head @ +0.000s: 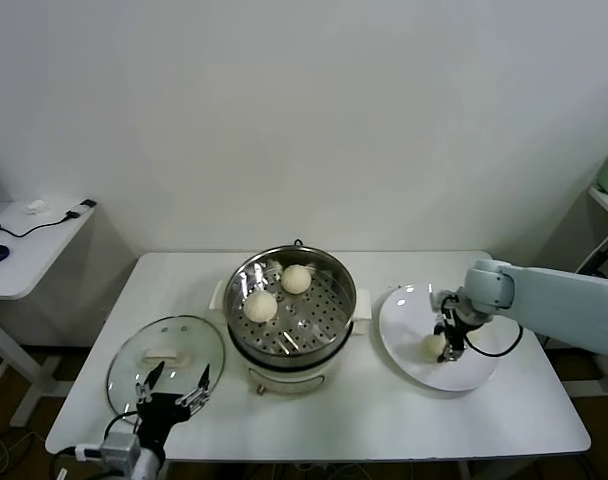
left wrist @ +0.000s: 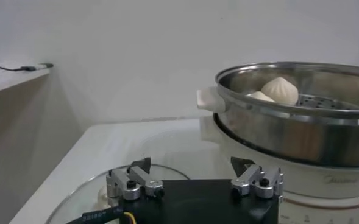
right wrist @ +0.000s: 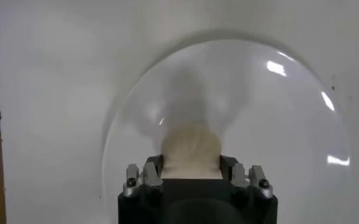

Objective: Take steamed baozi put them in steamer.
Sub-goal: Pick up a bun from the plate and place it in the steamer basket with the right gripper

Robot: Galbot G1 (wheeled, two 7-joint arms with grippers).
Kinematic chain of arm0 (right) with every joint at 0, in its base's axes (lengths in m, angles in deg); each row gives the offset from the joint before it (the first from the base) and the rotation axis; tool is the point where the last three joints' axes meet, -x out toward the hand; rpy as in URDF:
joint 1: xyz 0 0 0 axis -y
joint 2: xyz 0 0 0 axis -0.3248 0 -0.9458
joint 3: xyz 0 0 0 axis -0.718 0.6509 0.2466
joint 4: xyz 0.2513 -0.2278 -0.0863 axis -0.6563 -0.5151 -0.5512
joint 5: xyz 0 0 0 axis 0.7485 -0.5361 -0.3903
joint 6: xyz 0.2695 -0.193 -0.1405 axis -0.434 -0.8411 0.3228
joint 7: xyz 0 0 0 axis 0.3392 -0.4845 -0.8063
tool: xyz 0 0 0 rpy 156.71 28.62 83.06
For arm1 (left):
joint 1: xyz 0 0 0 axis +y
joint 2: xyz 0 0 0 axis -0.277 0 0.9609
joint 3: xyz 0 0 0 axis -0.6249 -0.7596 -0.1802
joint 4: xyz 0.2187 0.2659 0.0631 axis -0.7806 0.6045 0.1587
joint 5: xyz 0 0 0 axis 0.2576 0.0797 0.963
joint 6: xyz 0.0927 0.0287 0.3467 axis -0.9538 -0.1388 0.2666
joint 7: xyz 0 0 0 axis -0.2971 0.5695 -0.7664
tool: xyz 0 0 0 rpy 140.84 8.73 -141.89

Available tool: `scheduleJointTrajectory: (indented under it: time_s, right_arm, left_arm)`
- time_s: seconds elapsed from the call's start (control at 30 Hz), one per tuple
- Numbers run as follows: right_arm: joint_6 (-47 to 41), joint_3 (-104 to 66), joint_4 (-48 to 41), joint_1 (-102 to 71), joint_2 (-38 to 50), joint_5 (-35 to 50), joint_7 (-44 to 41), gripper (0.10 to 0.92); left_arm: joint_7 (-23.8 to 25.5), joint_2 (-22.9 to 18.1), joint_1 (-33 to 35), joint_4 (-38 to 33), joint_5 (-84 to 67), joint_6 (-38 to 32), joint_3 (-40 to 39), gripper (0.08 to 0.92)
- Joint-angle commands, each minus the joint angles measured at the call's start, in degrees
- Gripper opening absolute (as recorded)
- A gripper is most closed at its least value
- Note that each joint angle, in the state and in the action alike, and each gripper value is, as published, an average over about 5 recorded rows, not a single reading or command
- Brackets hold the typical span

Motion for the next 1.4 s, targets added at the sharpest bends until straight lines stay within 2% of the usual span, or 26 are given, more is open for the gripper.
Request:
scheduleJointTrajectory:
  time_s: [0.03, 0.2, 0.37, 0.5, 0.67, 0.9, 1.2, 1.4]
  right_arm:
    - [9.53, 9.87, 1.71, 25.55, -5.78, 2.78, -9.19, 0.619]
    - [17.55, 6.18, 3.47, 34.36, -13.71, 5.76, -13.72, 0.619]
    - [28.09, -0.11, 9.67, 34.8, -21.69, 5.74, -14.19, 0.619]
    - [36.82, -1.86, 13.34, 31.67, -27.62, 0.41, -14.18, 0.619]
    - [44.1, -2.29, 13.14, 24.57, -33.5, -8.91, -14.17, 0.619]
    - [47.18, -1.25, 8.61, 16.0, -37.32, -19.66, -10.41, 0.619]
    - [45.43, -1.5, 3.76, 9.05, -37.77, -26.34, -5.32, 0.619]
    - [45.31, -1.88, 0.7, 6.66, -38.62, -27.25, -4.97, 0.619]
  left_arm:
    - [0.03, -0.03, 0.36, -1.27, 0.12, 0.07, -0.14, 0.823]
    - [0.09, 0.08, 0.41, -1.57, 0.44, 0.1, -0.63, 0.823]
    - [0.08, 0.18, 0.69, -1.72, 0.64, 0.16, -0.8, 0.823]
    - [0.08, 0.25, 0.85, -1.7, 0.74, 0.1, -0.8, 0.823]
    - [0.07, 0.3, 1.01, -1.71, 0.75, -0.1, -0.68, 0.823]
    - [0.03, 0.14, 1.11, -1.51, 0.77, -0.38, -0.69, 0.823]
    - [0.0, 0.26, 1.19, -1.47, 0.74, -0.55, -0.41, 0.823]
    - [-0.02, 0.19, 1.3, -1.62, 0.74, -0.55, -0.37, 0.823]
